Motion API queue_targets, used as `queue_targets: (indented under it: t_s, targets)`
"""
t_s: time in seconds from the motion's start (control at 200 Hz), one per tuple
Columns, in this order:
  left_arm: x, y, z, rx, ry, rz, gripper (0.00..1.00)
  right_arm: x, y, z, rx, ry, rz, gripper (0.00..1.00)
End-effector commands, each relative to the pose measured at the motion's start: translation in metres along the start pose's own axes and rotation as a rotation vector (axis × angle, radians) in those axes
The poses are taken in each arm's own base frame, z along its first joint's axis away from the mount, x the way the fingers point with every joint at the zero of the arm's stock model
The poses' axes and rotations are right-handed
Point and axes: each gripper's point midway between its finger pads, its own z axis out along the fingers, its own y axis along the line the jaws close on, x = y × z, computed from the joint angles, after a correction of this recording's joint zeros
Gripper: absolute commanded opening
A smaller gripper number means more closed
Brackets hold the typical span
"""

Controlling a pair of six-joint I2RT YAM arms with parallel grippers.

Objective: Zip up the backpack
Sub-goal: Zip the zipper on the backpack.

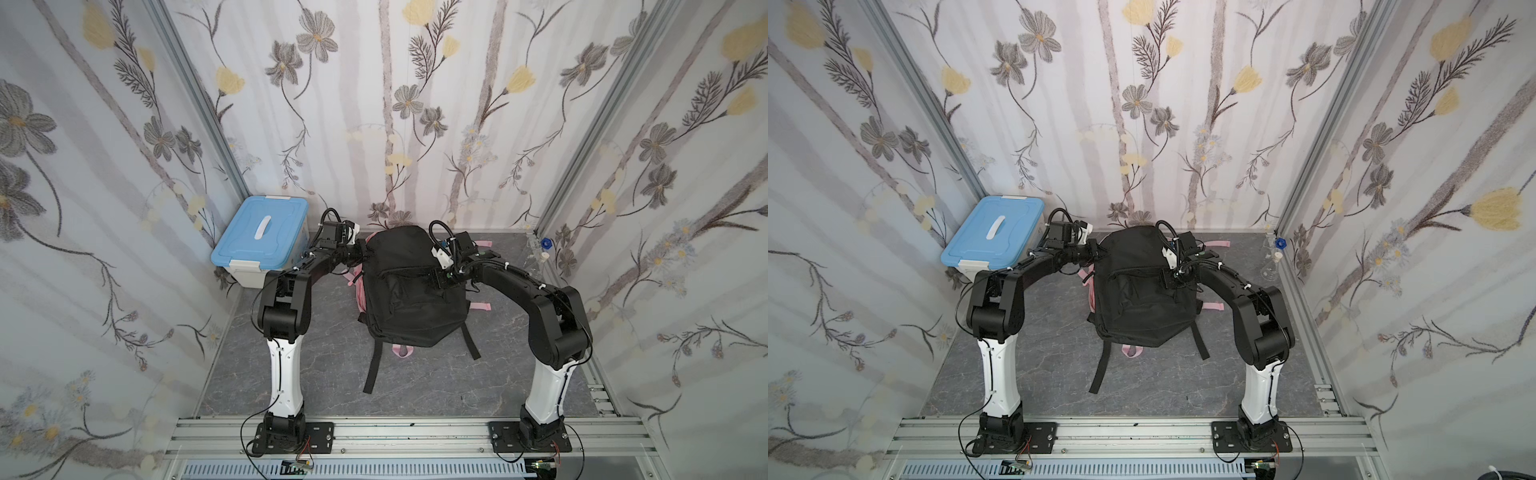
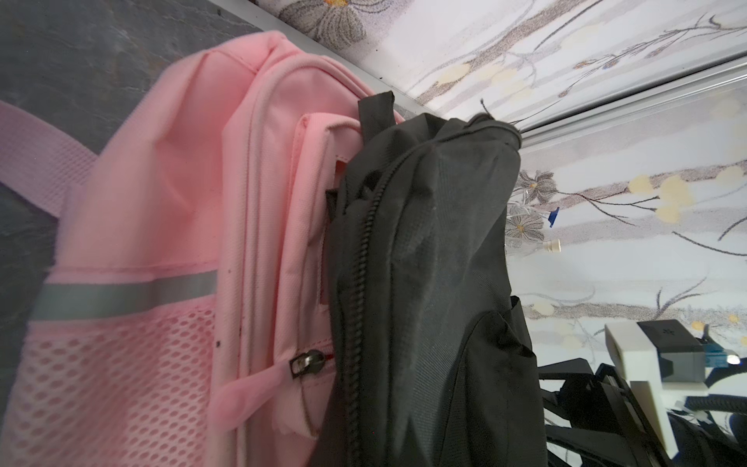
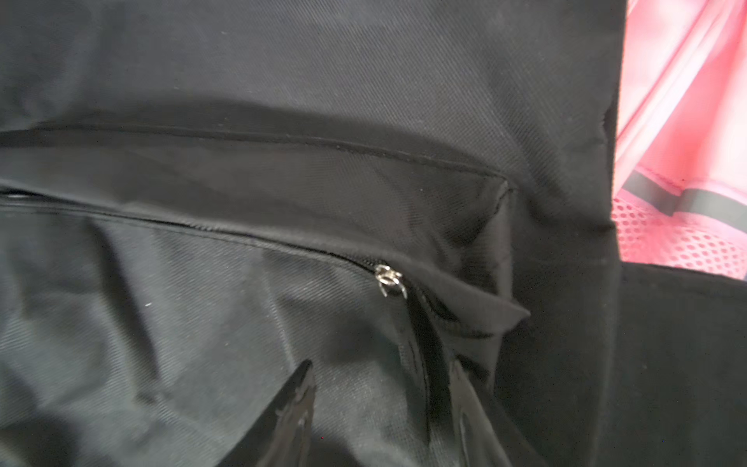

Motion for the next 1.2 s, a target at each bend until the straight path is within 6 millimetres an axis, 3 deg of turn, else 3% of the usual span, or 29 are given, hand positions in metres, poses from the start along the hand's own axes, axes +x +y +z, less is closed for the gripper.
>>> queue_targets:
  t_s: [0.0,0.21,0.445,0.694,1.194]
  targets:
    - [-0.004,-0.002,-0.001,-0.001,-0.012,0.005,0.00,-0.002,-0.010,0.009,0.040,0.001,-0.011,0.49]
    - [-0.004,-0.002,-0.002,-0.007,-0.011,0.009,0.00,0.003,-0.008,0.019,0.008,0.034,-0.005,0.00]
    - [-0.005,-0.003,-0.002,-0.009,-0.015,0.013,0.00,-0.006,-0.001,0.002,0.005,0.007,-0.010,0.00]
    - [-0.003,-0.004,-0.002,-0.011,-0.015,0.019,0.00,-0.013,0.022,-0.019,-0.052,0.000,-0.027,0.00]
    - [0.001,-0.011,0.003,-0.002,-0.009,0.023,0.00,-0.020,0.060,-0.006,-0.108,0.079,-0.051,0.00]
